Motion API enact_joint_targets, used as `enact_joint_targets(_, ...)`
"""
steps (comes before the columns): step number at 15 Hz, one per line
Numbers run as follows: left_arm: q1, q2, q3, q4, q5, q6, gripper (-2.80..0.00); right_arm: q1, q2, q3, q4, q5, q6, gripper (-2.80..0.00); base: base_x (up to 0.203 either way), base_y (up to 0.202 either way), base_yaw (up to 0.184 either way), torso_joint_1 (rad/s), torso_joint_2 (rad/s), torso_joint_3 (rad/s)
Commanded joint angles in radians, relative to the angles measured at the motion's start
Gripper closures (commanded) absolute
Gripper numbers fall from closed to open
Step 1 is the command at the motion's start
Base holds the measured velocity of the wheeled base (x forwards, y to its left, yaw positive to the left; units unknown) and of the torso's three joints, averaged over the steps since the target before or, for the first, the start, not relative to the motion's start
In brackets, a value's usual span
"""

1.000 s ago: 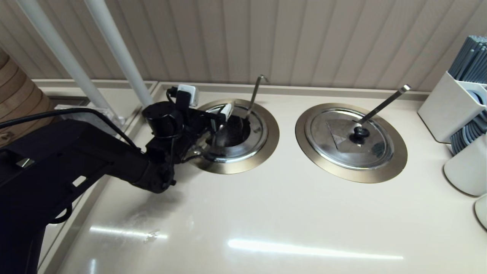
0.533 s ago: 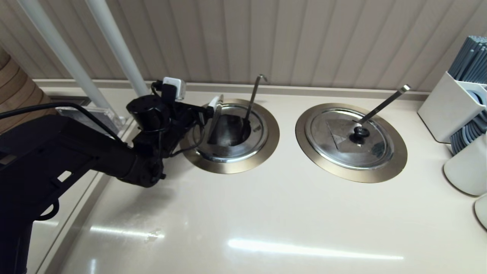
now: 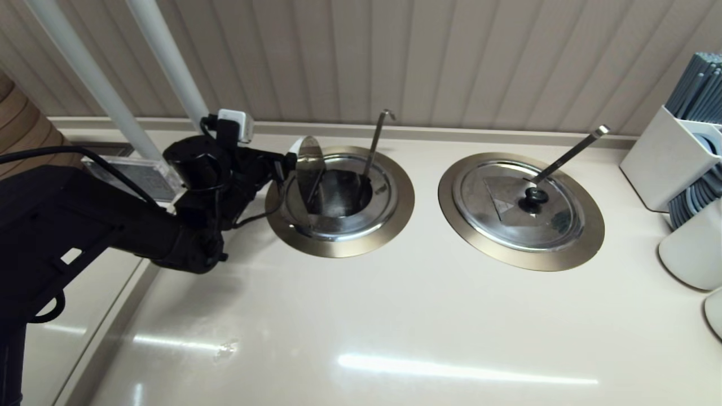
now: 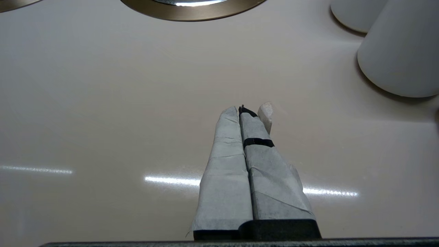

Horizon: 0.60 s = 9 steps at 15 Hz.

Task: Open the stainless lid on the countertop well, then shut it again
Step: Open the lid

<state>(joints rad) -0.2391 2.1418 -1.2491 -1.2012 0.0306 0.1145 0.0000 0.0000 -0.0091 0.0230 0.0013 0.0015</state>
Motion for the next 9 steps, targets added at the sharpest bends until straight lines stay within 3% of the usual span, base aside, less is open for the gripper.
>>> enact_joint_targets(1, 0.021, -0.022, 0.031, -0.012, -0.003, 0.001, -2.8, 0.0, 0.002, 0.0, 0.0, 0.0, 0.0, 0.0, 0.0, 0.0, 0.0, 0.0, 0.0, 0.0)
enact_joint_targets(9, 0.17, -0.159, 0.176, -0.04, -0.046, -0.033, -2.8, 0.0, 0.002, 0.0, 0.0, 0.0, 0.0, 0.0, 0.0, 0.0, 0.0, 0.0, 0.0, 0.0)
